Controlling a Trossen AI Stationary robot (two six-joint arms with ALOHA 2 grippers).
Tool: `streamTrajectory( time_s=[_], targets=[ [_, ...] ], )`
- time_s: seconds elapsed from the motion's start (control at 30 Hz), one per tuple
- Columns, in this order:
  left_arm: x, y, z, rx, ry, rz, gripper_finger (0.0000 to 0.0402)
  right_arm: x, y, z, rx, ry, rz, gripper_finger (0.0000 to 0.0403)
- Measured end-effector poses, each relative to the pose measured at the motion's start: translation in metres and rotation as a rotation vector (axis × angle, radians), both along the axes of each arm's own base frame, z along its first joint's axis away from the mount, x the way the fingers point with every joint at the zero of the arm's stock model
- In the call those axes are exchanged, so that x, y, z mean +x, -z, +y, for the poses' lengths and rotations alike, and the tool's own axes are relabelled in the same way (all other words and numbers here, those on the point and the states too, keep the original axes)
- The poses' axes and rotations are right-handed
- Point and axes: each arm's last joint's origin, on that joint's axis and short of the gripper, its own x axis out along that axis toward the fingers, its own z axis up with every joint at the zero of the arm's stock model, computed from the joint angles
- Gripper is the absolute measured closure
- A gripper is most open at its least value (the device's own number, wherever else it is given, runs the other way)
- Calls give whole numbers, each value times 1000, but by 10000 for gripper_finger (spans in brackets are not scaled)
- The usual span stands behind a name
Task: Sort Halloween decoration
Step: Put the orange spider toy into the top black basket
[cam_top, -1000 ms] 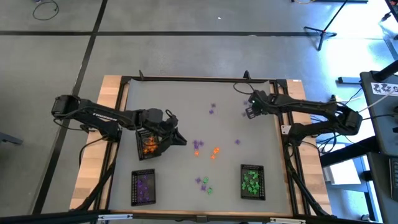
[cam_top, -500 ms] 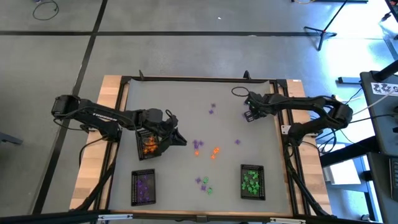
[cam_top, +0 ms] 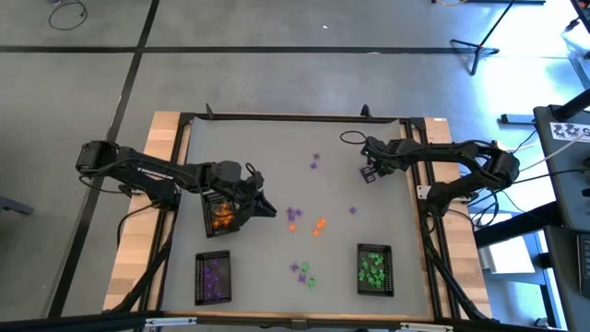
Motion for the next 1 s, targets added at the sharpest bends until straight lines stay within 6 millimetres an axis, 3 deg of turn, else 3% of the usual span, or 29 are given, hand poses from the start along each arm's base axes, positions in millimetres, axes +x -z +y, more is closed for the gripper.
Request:
streamTrajectory(
  time_s=[0.23,0.67,1.0],
  targets=[
    [-1,2,0,-2,-1,18,332,1,-5,8,11,-46,-25,399],
    [0,1,0,6,-17,14,332,22,-39,60,-16,-215,-310,402],
    [2,-3,2,7,-73,-25,332,84,-74,125,-58,-580,-960,403]
  ],
)
